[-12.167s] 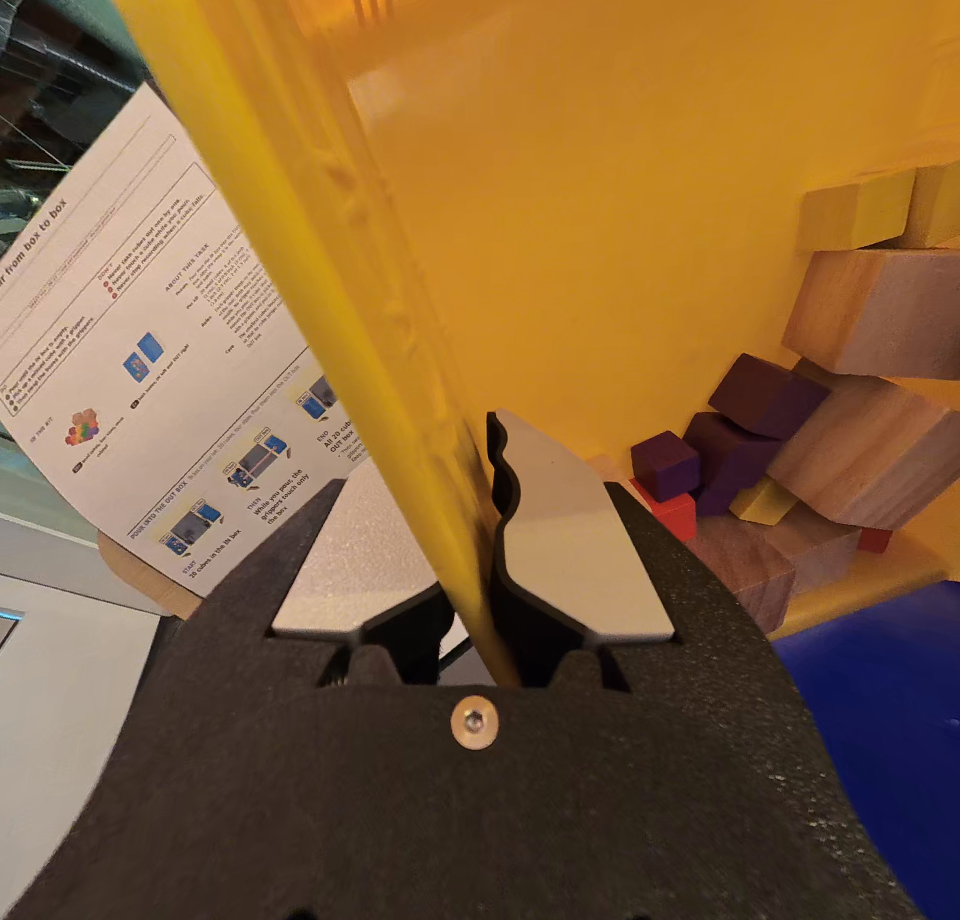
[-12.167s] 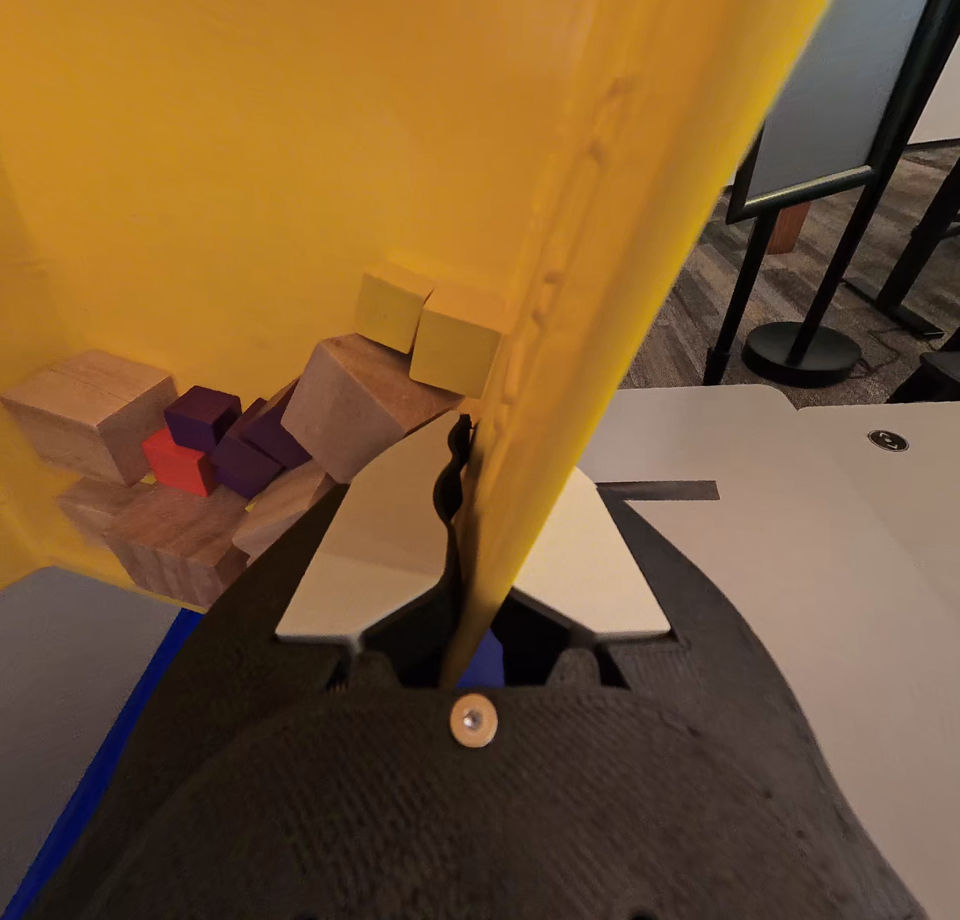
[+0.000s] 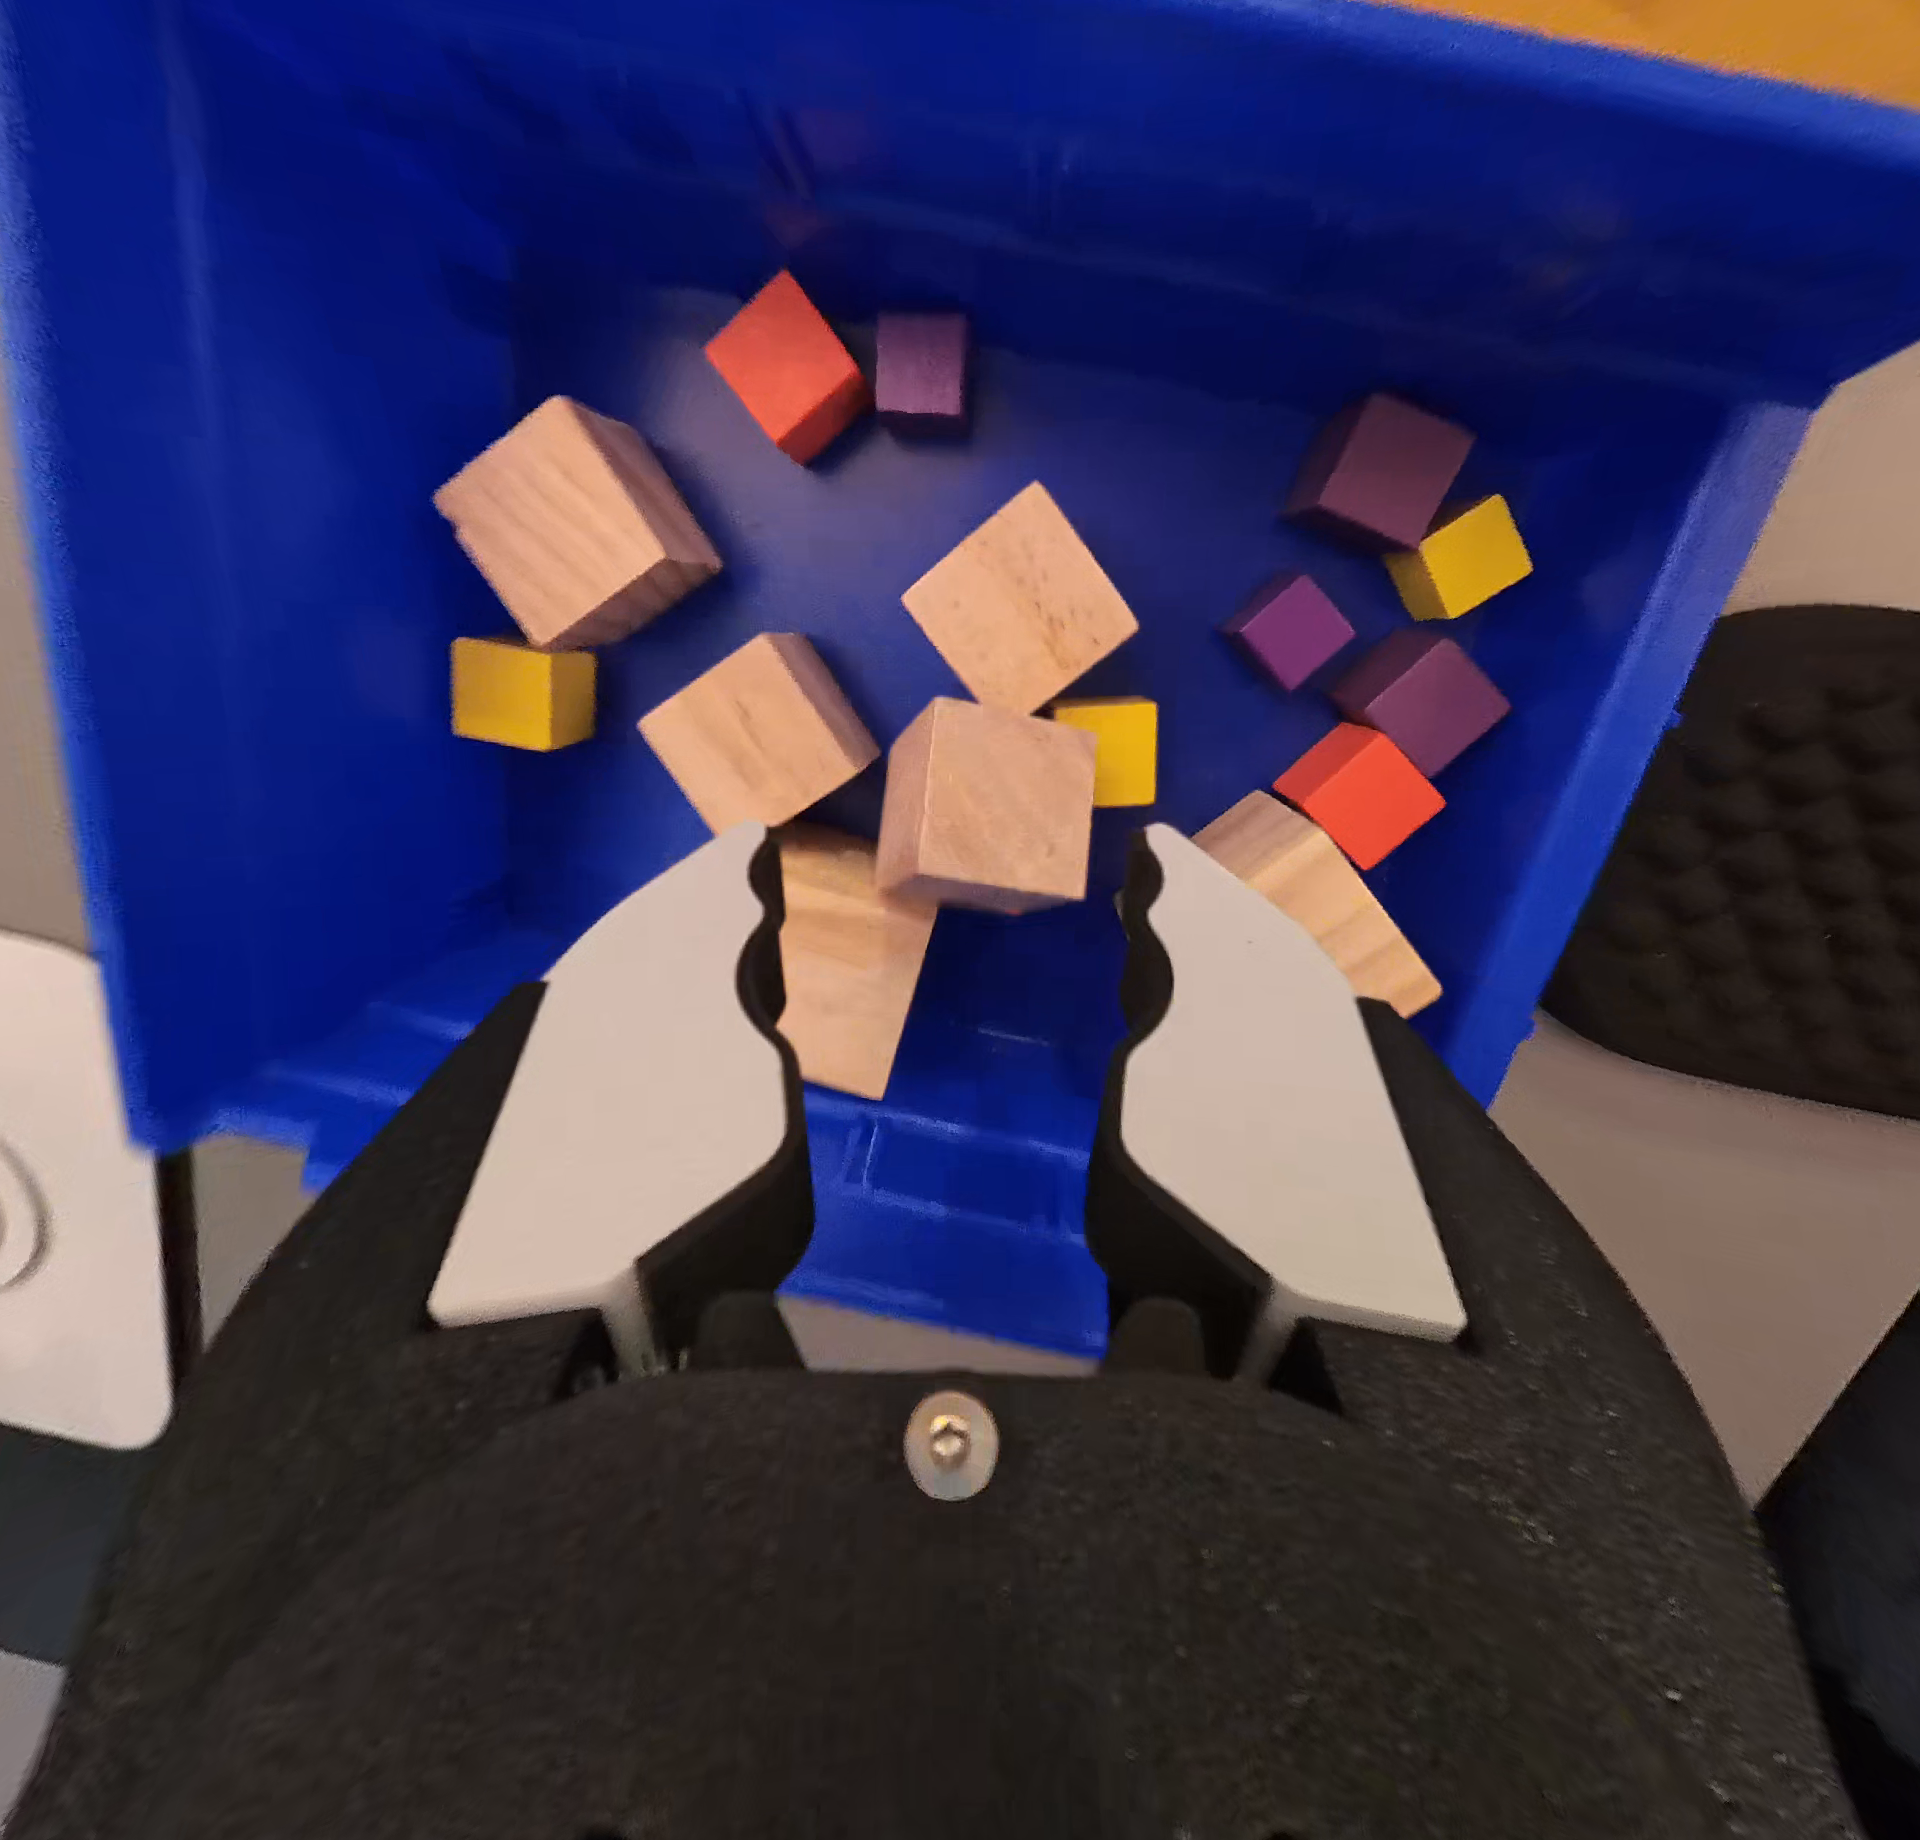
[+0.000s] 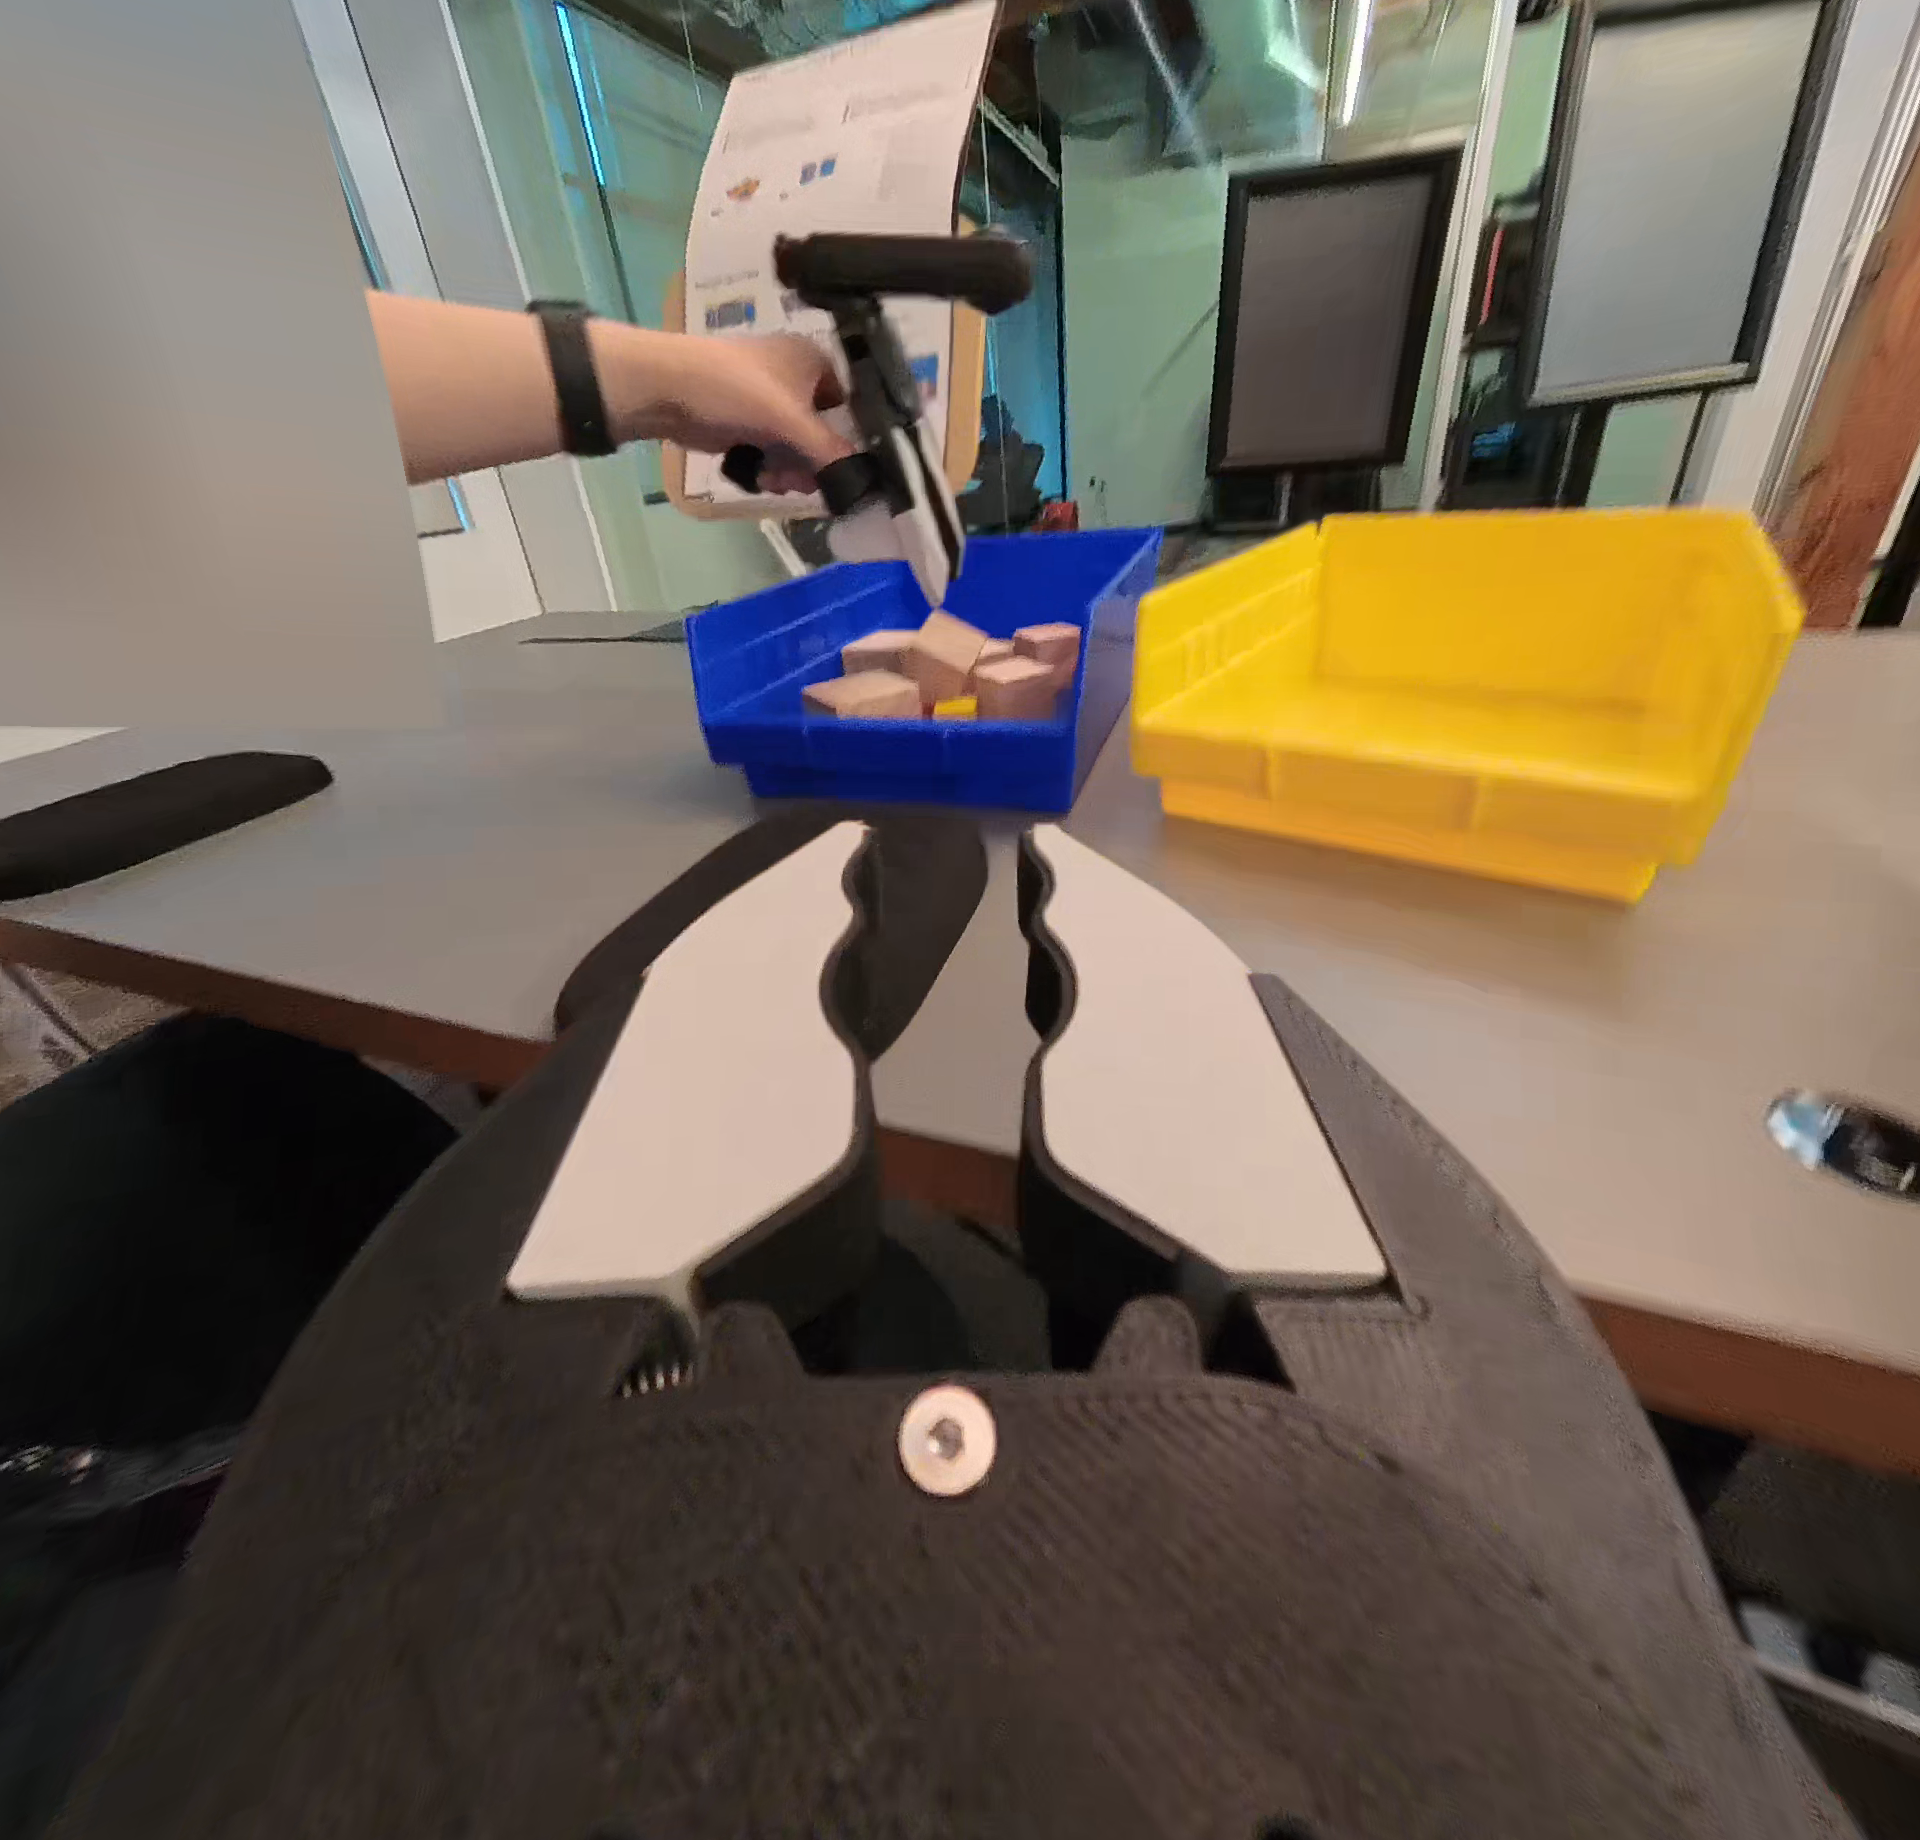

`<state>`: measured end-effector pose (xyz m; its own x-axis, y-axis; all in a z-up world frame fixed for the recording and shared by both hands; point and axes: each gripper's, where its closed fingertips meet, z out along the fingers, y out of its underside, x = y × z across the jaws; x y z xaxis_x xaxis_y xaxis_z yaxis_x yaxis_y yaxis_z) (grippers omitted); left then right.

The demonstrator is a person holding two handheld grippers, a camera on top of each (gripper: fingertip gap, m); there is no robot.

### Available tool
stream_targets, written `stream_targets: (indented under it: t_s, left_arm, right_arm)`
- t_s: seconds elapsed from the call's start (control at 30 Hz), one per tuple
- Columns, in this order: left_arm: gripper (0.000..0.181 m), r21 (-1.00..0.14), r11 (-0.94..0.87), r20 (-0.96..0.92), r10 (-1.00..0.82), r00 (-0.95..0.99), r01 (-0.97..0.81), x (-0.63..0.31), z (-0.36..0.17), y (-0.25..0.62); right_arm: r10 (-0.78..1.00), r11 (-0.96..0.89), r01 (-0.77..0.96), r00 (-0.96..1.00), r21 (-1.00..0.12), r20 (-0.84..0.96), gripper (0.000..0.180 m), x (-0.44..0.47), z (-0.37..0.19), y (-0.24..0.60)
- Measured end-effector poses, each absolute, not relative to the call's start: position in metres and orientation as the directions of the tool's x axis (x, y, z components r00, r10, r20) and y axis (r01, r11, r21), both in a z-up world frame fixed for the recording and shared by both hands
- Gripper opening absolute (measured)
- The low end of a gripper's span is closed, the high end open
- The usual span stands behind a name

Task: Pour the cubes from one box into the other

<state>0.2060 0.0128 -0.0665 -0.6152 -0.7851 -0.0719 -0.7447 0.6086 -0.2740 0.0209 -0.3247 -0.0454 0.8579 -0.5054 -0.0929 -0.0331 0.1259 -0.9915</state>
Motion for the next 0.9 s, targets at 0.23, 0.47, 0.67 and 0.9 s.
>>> stream_targets:
  t_s: [0.23,0.47,0.67,0.9]
  left_arm:
    - [0.062,-0.668,0.056,0.182,-0.955,-0.236,-0.742,0.153,-0.009,0.057]
    - [0.064,-0.338,-0.217,0.366,-0.927,0.085,-0.916,0.132,-0.069,0.073]
    - [0.053,-0.155,-0.223,0.352,-0.923,0.157,-0.962,0.135,-0.101,0.057]
    - [0.032,-0.025,-0.113,0.269,-0.958,0.102,-0.993,0.128,-0.115,0.068]
  right_arm:
    - [-0.507,0.174,0.108,0.862,-0.979,0.005,0.025,0.033,0.006,-0.317]
    - [-0.430,0.317,0.052,0.898,-0.947,-0.095,0.025,0.026,0.020,-0.317]
    - [-0.420,0.327,-0.057,0.886,-0.943,-0.199,0.025,0.036,0.011,-0.324]
    - [-0.687,0.254,-0.185,0.656,-0.949,-0.311,0.023,0.093,-0.030,-0.365]
